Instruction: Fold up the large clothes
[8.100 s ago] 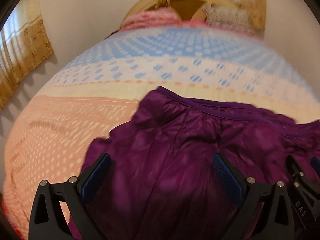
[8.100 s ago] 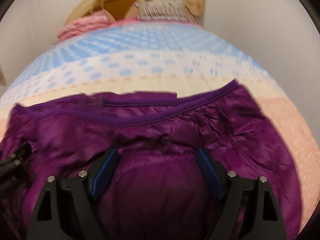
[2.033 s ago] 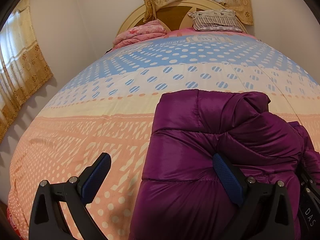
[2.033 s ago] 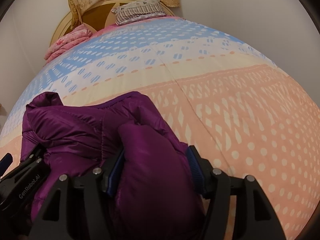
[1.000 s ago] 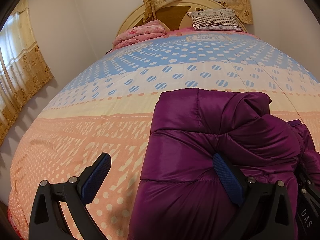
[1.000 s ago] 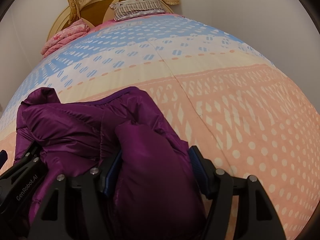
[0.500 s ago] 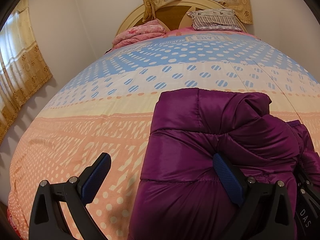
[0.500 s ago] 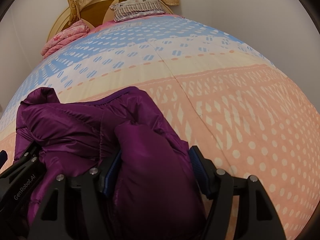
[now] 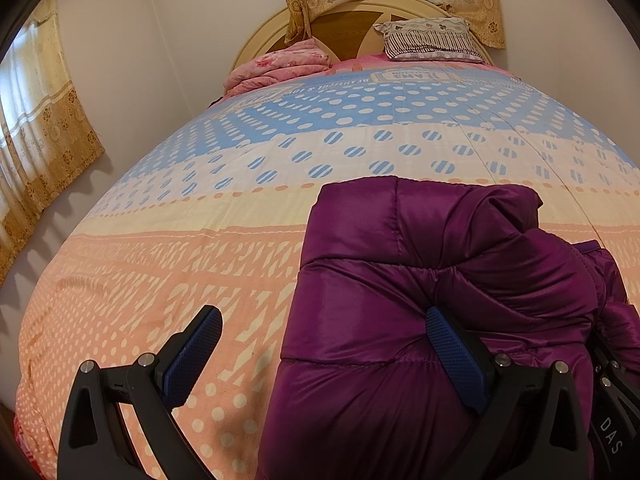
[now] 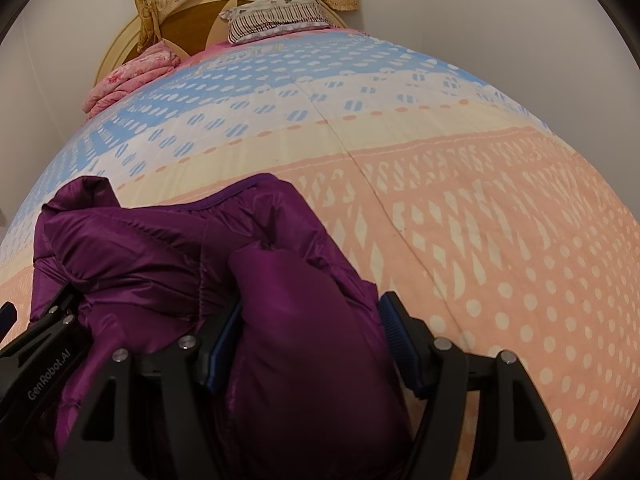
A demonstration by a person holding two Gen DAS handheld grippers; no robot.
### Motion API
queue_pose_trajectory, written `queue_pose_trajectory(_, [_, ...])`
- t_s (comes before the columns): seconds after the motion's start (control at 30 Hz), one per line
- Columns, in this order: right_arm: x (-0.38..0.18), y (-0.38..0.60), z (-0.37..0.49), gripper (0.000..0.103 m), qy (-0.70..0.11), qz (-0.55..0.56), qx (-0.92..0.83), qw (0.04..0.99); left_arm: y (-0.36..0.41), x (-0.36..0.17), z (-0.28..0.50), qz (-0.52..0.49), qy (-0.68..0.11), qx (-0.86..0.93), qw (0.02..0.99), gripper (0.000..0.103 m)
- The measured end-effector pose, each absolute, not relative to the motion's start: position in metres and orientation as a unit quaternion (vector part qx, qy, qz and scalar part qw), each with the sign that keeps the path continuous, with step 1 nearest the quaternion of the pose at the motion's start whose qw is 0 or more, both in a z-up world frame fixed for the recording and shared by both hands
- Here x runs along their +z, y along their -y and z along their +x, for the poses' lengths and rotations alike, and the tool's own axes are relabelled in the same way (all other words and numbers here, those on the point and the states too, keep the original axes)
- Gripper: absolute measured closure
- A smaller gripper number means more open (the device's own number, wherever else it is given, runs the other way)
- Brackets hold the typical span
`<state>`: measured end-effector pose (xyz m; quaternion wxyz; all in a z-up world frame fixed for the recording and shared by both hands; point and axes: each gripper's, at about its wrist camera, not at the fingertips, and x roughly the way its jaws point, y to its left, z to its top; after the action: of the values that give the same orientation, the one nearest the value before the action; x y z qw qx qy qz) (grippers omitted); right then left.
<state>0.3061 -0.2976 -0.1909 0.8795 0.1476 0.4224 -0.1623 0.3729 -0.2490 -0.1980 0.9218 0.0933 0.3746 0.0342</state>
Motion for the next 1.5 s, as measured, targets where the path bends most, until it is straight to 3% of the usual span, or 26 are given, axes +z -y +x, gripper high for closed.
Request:
queue_pose_trajectory(0.17, [-0.181, 0.312, 0.289, 0.028, -0.413, 0.204, -0.114, 0.88, 0.211, -0.178, 0.356, 0.044, -0.409, -0.024, 0.911, 0.001])
queue_pose_trajectory(0.33, [-0.149, 0.309, 0.241, 0.024, -0.362, 0.202, -0.101, 0.905, 0.154, -0.146, 0.303, 0.007, -0.372, -0.074, 0.925, 0.001])
queue_pose_trajectory(0.77, [-0.188, 0.295, 0.227, 0.029, -0.4, 0.205, -0.063, 0.891, 0.16, -0.191, 0.275, 0.026, -0.39, -0.119, 0.913, 0.002])
queue_pose_trajectory(0.83, [-0.189, 0.291, 0.227, 0.031, -0.398, 0.194, -0.065, 0.894, 0.165, -0.193, 0.275, 0.028, -0.39, -0.137, 0.91, 0.009])
queue_pose_trajectory(0.9, [-0.189, 0.29, 0.226, 0.036, -0.398, 0.194, -0.059, 0.894, 0.171, -0.193, 0.269, 0.022, -0.386, -0.168, 0.907, 0.041])
queue_pose_trajectory(1.03, [-0.189, 0.288, 0.223, 0.058, -0.397, 0.202, -0.036, 0.895, 0.189, -0.189, 0.254, 0.072, -0.36, -0.167, 0.915, 0.057])
queue_pose_trajectory(1.1, [-0.185, 0.284, 0.22, 0.067, -0.388, 0.197, -0.025, 0.9, 0.193, -0.184, 0.249, 0.098, -0.349, -0.156, 0.919, 0.078])
queue_pose_trajectory(1.23, [-0.174, 0.276, 0.207, 0.078, -0.37, 0.191, -0.012, 0.909, 0.187, -0.16, 0.235, 0.113, -0.321, -0.146, 0.929, 0.086])
queue_pose_trajectory(1.5, [-0.145, 0.241, 0.206, 0.08, -0.335, 0.2, 0.031, 0.92, 0.144, -0.115, 0.22, 0.104, -0.282, -0.127, 0.945, 0.089])
